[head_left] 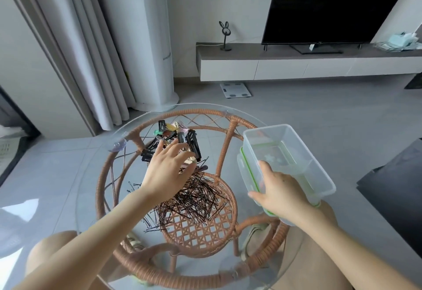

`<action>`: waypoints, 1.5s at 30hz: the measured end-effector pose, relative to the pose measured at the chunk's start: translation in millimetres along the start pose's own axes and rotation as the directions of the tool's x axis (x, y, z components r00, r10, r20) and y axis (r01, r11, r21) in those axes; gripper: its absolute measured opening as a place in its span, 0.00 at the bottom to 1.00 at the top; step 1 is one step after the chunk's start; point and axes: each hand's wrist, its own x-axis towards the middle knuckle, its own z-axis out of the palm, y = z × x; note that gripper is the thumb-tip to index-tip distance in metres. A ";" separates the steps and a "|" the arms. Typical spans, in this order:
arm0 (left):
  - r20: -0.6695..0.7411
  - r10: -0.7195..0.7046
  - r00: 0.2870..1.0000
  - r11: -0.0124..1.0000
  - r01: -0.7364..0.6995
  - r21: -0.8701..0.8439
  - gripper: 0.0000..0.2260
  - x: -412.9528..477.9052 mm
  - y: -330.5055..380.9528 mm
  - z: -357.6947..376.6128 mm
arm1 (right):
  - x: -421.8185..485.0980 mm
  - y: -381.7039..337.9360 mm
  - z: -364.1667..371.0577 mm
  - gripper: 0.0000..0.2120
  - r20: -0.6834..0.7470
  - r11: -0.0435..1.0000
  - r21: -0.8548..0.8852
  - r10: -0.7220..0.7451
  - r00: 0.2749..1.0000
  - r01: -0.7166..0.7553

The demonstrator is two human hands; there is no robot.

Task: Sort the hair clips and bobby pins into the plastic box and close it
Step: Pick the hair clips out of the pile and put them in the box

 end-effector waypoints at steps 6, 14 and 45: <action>0.010 -0.131 0.991 0.991 0.131 0.005 0.21 -2.3 -16.9 -8.6 | 36.0 -18.4 2.4 0.25 -0.017 0.999 0.028 -0.016 1.000 0.017; -0.022 -0.471 0.882 0.882 0.470 -0.040 0.14 6.8 -55.0 -24.7 | 61.1 -61.1 -19.6 0.22 -0.499 0.982 -0.182 -0.135 0.856 0.049; 0.608 -0.603 0.516 0.568 0.813 -0.127 0.05 167.8 -117.7 15.5 | 236.3 -139.5 38.5 0.10 0.160 0.812 0.558 0.097 0.982 -0.171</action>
